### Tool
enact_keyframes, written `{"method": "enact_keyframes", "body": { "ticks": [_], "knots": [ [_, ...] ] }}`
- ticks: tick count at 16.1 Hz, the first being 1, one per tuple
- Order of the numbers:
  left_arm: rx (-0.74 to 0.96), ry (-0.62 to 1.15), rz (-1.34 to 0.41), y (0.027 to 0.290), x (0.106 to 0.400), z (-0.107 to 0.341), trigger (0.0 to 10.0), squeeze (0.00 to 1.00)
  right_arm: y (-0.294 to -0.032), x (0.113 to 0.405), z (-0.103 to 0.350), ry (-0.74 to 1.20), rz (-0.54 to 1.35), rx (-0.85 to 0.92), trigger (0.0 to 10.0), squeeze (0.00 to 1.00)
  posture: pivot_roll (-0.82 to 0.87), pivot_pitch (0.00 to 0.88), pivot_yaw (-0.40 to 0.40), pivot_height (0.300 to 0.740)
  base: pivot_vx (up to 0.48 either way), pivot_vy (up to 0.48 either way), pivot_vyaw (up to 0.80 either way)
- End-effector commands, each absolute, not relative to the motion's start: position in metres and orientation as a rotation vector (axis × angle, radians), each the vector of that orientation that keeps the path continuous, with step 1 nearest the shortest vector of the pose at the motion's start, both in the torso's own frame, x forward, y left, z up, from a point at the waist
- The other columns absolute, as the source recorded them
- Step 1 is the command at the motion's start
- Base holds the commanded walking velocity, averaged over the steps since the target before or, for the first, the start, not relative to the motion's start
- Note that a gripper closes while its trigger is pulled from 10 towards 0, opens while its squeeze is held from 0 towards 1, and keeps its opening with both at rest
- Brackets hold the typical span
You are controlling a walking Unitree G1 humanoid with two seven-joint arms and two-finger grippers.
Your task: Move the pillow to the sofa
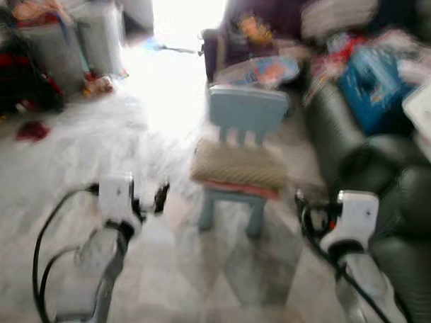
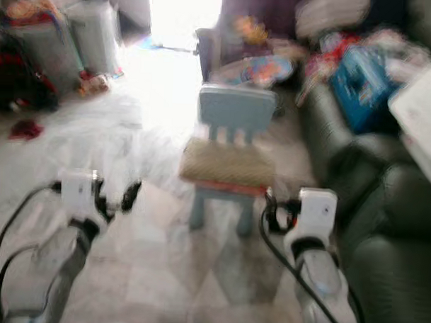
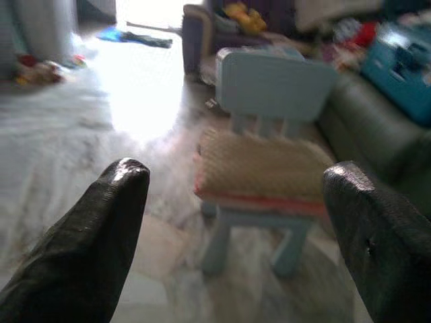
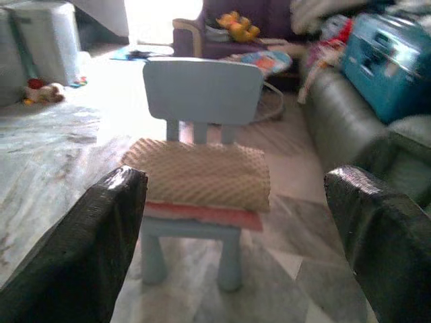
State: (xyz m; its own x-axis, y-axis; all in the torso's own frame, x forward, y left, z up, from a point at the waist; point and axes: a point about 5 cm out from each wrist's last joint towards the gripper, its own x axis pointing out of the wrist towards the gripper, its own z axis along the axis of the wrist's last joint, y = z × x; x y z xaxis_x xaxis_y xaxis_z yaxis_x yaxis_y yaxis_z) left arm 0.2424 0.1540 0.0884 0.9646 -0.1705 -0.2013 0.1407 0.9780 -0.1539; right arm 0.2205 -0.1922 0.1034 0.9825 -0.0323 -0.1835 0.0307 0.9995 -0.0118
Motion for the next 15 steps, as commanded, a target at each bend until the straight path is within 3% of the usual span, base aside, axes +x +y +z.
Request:
{"method": "enact_keyframes", "body": {
  "ticks": [1,3,12,15],
  "knots": [
    [-0.132,0.202,-0.169,0.151,0.244,0.093,10.0,0.00,-0.191,0.221,0.102,0.196,-0.032,-0.002,10.0,0.00,-0.04,0.000,-0.035,0.740,0.304,0.000,0.00],
    [-0.125,0.208,-0.180,0.151,0.244,0.093,10.0,0.00,-0.188,0.218,0.101,0.201,-0.028,0.002,10.0,0.00,-0.05,0.000,-0.030,0.740,0.304,0.000,-0.59],
    [-0.113,0.207,-0.205,0.149,0.252,0.095,10.0,0.00,-0.188,0.215,0.093,0.223,-0.055,0.014,10.0,0.00,-0.05,0.000,0.005,0.740,0.307,0.054,0.00],
    [-0.112,0.204,-0.215,0.147,0.254,0.096,10.0,0.00,-0.186,0.217,0.093,0.216,-0.059,0.018,10.0,0.00,-0.05,0.000,0.004,0.740,0.342,0.245,-0.74]
  ]
}}
